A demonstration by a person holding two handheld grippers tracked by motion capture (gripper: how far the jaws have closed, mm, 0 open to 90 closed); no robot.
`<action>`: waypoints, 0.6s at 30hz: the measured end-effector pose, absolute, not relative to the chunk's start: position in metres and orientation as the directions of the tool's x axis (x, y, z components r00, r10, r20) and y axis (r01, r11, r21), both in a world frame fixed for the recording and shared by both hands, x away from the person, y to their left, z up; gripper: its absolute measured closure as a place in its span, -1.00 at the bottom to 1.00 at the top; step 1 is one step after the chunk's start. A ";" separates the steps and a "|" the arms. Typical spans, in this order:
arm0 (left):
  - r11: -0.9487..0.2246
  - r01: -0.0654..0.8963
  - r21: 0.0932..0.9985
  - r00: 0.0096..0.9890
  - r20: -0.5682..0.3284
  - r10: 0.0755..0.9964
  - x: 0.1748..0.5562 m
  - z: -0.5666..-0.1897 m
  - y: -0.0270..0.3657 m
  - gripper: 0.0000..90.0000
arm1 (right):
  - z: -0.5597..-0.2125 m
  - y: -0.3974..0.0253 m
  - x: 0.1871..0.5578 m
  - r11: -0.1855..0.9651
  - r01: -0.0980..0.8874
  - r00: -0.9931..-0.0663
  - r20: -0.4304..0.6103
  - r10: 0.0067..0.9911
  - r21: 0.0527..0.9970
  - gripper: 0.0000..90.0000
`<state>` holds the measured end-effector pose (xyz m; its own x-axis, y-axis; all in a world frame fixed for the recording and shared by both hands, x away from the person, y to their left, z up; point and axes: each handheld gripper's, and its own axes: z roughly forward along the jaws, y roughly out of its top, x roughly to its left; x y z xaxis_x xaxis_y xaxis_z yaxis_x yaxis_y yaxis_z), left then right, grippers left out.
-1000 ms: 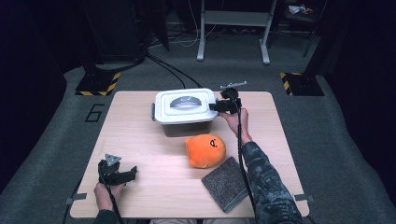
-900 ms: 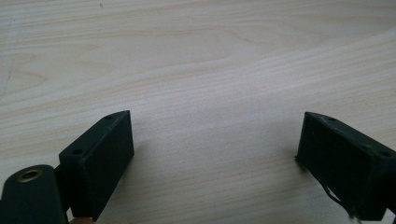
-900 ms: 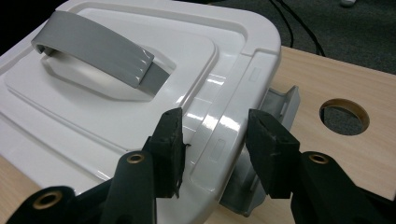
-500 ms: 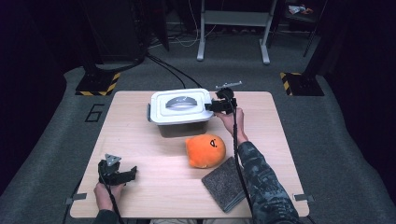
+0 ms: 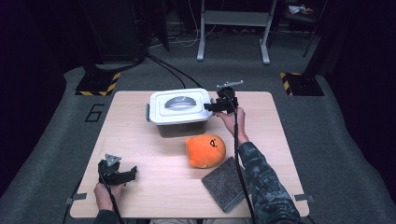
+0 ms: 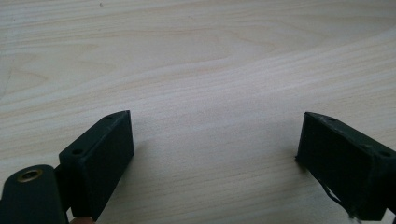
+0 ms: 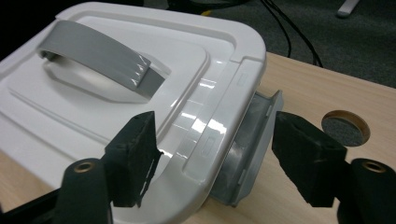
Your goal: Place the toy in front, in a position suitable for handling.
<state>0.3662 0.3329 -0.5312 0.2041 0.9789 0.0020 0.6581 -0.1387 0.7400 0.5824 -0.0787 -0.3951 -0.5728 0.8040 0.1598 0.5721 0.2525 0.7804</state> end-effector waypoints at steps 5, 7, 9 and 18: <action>-0.139 0.658 0.740 0.204 0.002 0.979 0.366 -0.531 0.333 -0.77 | -0.378 -0.090 0.566 0.267 0.538 -0.592 0.132 0.795 0.799 -0.61; -0.138 0.658 0.740 0.204 0.002 0.979 0.366 -0.531 0.333 -0.77 | -0.374 -0.094 0.558 0.280 0.531 -0.599 0.121 0.791 0.800 -0.66; -0.139 0.658 0.740 0.204 0.002 0.979 0.366 -0.531 0.333 -0.77 | -0.371 -0.099 0.549 0.292 0.525 -0.606 0.110 0.788 0.800 -0.69; -0.140 0.658 0.740 0.202 0.005 0.979 0.366 -0.531 0.333 -0.77 | -0.378 -0.117 0.509 0.342 0.519 -0.642 0.093 0.761 0.784 -0.81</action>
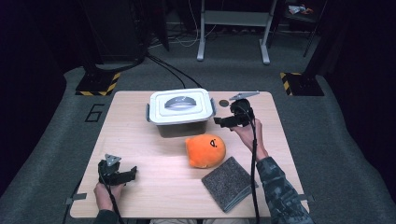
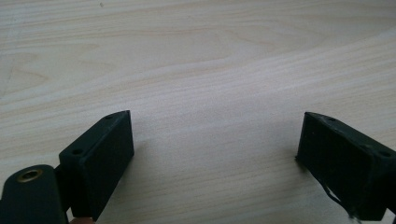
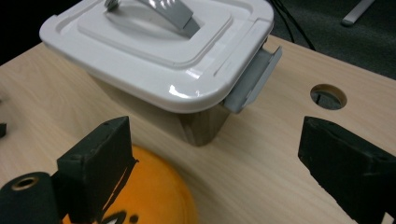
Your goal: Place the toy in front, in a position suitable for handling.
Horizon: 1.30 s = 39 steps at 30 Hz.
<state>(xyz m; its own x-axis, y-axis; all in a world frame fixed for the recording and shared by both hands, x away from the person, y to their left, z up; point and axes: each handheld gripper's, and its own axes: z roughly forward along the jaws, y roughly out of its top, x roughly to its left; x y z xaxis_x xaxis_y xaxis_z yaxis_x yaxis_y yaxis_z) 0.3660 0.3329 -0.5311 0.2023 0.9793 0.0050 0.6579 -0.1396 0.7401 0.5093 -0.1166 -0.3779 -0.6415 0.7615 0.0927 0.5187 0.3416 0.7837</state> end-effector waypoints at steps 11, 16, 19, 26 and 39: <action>-0.137 0.658 0.740 0.199 0.004 0.980 0.366 -0.531 0.333 -0.77 | -0.405 -0.130 0.474 0.375 0.544 -0.656 0.102 0.748 0.751 -0.84; -0.136 0.659 0.740 0.199 0.003 0.980 0.366 -0.531 0.333 -0.77 | -0.412 -0.140 0.455 0.374 0.547 -0.648 0.096 0.755 0.749 -0.84; -0.136 0.659 0.740 0.199 0.003 0.980 0.366 -0.531 0.333 -0.77 | -0.416 -0.148 0.443 0.369 0.558 -0.639 0.101 0.763 0.744 -0.86; -0.135 0.659 0.740 0.197 0.004 0.980 0.366 -0.531 0.333 -0.77 | -0.433 -0.159 0.414 0.375 0.576 -0.622 0.091 0.778 0.726 -0.90; -0.135 0.658 0.740 0.197 0.004 0.980 0.366 -0.531 0.333 -0.77 | -0.474 -0.157 0.378 0.407 0.619 -0.613 0.089 0.785 0.672 -0.95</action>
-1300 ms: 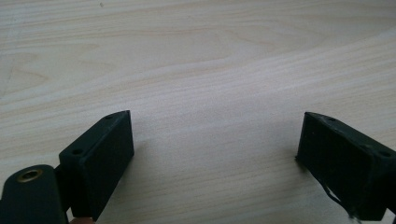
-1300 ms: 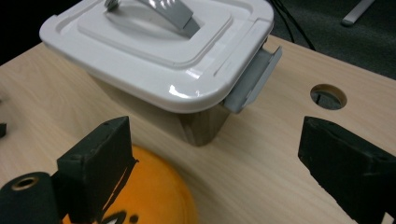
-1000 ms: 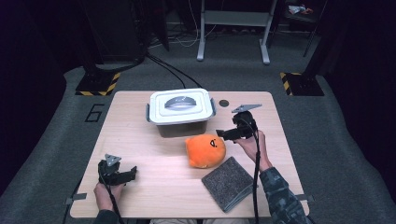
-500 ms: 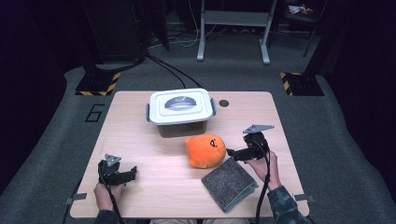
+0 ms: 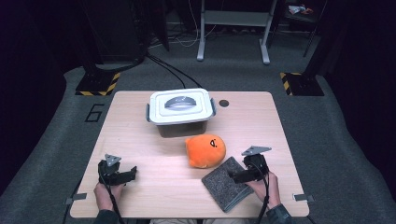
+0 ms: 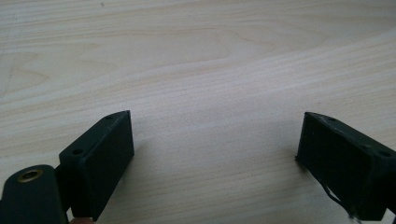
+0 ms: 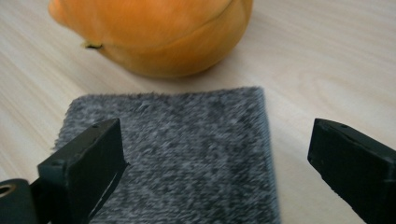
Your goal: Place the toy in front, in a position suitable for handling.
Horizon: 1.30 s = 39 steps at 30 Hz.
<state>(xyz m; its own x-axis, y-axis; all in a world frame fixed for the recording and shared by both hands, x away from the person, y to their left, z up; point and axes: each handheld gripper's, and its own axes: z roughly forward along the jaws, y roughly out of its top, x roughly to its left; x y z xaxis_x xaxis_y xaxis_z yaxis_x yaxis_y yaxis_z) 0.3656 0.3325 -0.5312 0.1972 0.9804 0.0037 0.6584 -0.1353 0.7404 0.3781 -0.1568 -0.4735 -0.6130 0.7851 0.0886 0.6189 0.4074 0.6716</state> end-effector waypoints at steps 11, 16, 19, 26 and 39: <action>-0.135 0.659 0.740 0.197 0.003 0.980 0.366 -0.531 0.333 -0.77 | -0.496 -0.137 0.363 0.464 0.607 -0.648 0.064 0.759 0.645 -1.00; -0.135 0.659 0.740 0.197 0.004 0.980 0.366 -0.531 0.333 -0.77 | -0.502 -0.128 0.359 0.492 0.603 -0.663 0.052 0.747 0.628 -0.99; -0.135 0.658 0.740 0.197 0.004 0.980 0.366 -0.531 0.333 -0.77 | -0.507 -0.126 0.359 0.507 0.599 -0.666 0.034 0.746 0.619 -0.90; -0.135 0.659 0.740 0.197 0.003 0.980 0.366 -0.531 0.333 -0.77 | -0.513 -0.126 0.357 0.492 0.610 -0.641 0.022 0.767 0.622 -0.69; -0.134 0.659 0.740 0.197 0.003 0.980 0.366 -0.531 0.333 -0.77 | -0.511 -0.137 0.352 0.469 0.602 -0.620 0.007 0.785 0.646 -0.08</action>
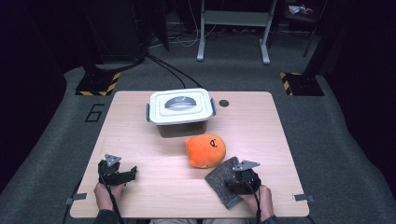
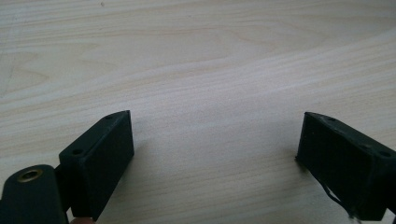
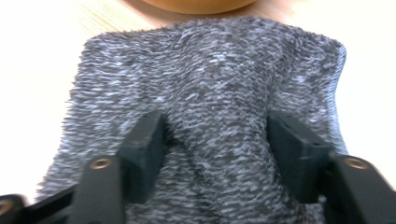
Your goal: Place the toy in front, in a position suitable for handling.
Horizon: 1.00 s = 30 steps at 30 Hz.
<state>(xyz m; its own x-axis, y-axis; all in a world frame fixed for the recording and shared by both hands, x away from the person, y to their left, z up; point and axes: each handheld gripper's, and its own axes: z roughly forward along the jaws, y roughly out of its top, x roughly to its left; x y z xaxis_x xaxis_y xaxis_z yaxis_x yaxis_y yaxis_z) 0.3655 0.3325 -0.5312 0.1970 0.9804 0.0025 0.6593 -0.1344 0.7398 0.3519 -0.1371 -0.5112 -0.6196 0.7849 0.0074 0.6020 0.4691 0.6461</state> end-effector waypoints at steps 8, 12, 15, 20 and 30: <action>-0.136 0.657 0.741 0.198 0.005 0.980 0.366 -0.531 0.333 -0.77 | -0.509 -0.147 0.349 0.440 0.617 -0.600 0.029 0.799 0.653 0.43; -0.135 0.659 0.740 0.197 0.003 0.980 0.366 -0.531 0.333 -0.77 | -0.510 -0.150 0.348 0.416 0.624 -0.587 0.047 0.808 0.661 0.55; -0.135 0.658 0.741 0.197 0.004 0.980 0.366 -0.531 0.333 -0.77 | -0.508 -0.155 0.346 0.398 0.628 -0.585 0.068 0.808 0.669 0.60; -0.136 0.658 0.741 0.197 0.004 0.980 0.366 -0.531 0.333 -0.77 | -0.502 -0.166 0.342 0.368 0.622 -0.564 0.070 0.823 0.691 0.61; -0.135 0.658 0.740 0.197 0.004 0.980 0.366 -0.531 0.333 -0.77 | -0.477 -0.199 0.347 0.288 0.617 -0.479 0.060 0.876 0.732 0.60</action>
